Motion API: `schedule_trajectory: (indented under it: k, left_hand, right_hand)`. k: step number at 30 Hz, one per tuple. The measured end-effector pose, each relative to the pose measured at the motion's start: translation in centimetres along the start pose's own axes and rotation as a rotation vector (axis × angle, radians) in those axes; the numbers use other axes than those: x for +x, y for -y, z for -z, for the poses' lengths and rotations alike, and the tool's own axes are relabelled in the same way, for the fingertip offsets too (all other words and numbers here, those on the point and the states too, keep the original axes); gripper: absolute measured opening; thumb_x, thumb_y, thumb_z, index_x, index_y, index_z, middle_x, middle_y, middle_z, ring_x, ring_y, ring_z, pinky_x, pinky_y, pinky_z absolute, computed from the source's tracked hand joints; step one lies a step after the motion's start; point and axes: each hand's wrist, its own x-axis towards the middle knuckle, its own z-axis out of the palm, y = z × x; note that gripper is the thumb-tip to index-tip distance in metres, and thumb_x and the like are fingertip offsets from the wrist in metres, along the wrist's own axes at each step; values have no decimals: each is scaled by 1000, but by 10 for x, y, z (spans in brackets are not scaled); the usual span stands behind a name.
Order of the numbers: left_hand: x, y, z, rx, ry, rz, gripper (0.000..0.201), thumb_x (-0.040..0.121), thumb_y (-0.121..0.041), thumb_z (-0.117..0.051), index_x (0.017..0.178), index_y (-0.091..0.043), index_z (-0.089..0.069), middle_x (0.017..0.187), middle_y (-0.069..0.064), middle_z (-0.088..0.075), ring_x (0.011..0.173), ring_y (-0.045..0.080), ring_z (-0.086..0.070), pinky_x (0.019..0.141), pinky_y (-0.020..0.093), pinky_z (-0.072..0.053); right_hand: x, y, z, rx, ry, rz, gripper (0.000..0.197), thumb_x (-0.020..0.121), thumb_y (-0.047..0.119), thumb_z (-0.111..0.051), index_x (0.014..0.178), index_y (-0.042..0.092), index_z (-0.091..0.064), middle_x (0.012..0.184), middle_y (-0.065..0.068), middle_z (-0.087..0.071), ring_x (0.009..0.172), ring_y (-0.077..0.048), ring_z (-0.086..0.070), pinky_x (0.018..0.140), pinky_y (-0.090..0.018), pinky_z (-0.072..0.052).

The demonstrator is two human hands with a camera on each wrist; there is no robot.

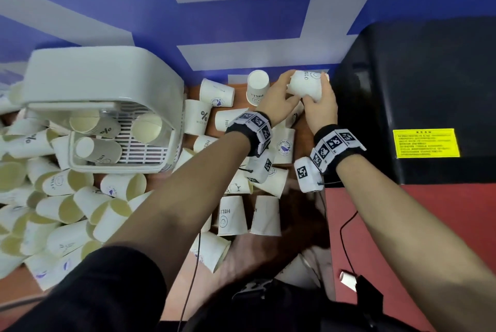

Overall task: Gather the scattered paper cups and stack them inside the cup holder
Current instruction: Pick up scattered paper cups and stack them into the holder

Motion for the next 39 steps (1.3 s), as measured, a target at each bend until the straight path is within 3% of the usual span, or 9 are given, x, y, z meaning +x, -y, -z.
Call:
schedule_trajectory:
  k: [5, 10, 15, 20, 23, 27, 31, 36, 39]
  left_hand:
    - [-32, -10, 18, -12, -120, -66, 57, 91, -9, -56, 143, -13, -34, 139, 9, -49, 125, 21, -48, 105, 38, -42]
    - [-69, -18, 45, -45, -242, -79, 55, 88, -6, -58, 139, -12, -40, 132, 7, -52, 117, 17, -52, 99, 35, -47]
    - [-112, -18, 73, -31, -383, -155, 53, 84, -4, -56, 135, -9, -45, 130, 11, -51, 118, 20, -49, 104, 36, -41]
    - [-157, -3, 104, 2, -518, -173, 52, 82, -11, -57, 133, -13, -49, 115, 6, -54, 113, 22, -48, 103, 32, -37]
    - [-178, 14, 124, -62, -568, -99, 52, 79, -19, -60, 130, -19, -52, 108, -4, -54, 114, 18, -50, 103, 33, -39]
    - [-203, 34, 153, -225, -639, -18, 39, 84, -11, -63, 123, -15, -56, 100, 0, -60, 98, 13, -57, 88, 26, -48]
    - [-225, 58, 180, -344, -707, 32, 24, 83, -9, -62, 106, -16, -64, 98, -1, -62, 93, 10, -56, 88, 25, -47]
    - [-249, 90, 215, -379, -769, 118, 27, 90, -10, -60, 116, -11, -66, 107, 0, -59, 96, 5, -54, 80, 5, -42]
    - [-262, 112, 235, -359, -834, 132, 27, 85, -18, -66, 112, -16, -69, 113, 2, -56, 108, 12, -55, 98, 24, -45]
  right_hand:
    - [-31, 18, 2, 106, 12, 79, 60, 93, 12, -52, 148, 20, -30, 142, -4, -42, 123, -11, -45, 92, -12, -36]
    - [-72, 41, -1, 113, 75, 117, 54, 88, 15, -54, 138, 31, -41, 127, 0, -52, 114, -13, -55, 101, -35, -47]
    - [-111, 58, -9, 6, 218, 171, 57, 93, 5, -49, 146, 17, -31, 128, -3, -48, 113, -13, -47, 91, -16, -37]
    - [-152, 75, -38, -56, 369, 196, 58, 90, 6, -51, 145, 15, -34, 134, -11, -52, 119, -22, -52, 106, -39, -39]
    - [-168, 77, -59, -137, 406, 264, 55, 88, 6, -52, 141, 14, -40, 134, -7, -52, 120, -18, -48, 107, -34, -36]
    - [-189, 83, -87, -206, 515, 239, 53, 91, 10, -52, 142, 17, -40, 122, -3, -54, 108, -15, -52, 90, -17, -37]
    - [-209, 90, -122, -206, 609, 246, 59, 88, 13, -57, 143, 21, -39, 133, -7, -53, 115, -19, -52, 100, -29, -41]
    - [-228, 108, -160, -311, 705, 299, 57, 91, 14, -55, 144, 21, -36, 123, -12, -58, 105, -23, -56, 86, -26, -41]
    - [-233, 119, -187, -327, 764, 334, 58, 90, 15, -55, 144, 22, -36, 122, -9, -57, 109, -22, -55, 88, -26, -41]
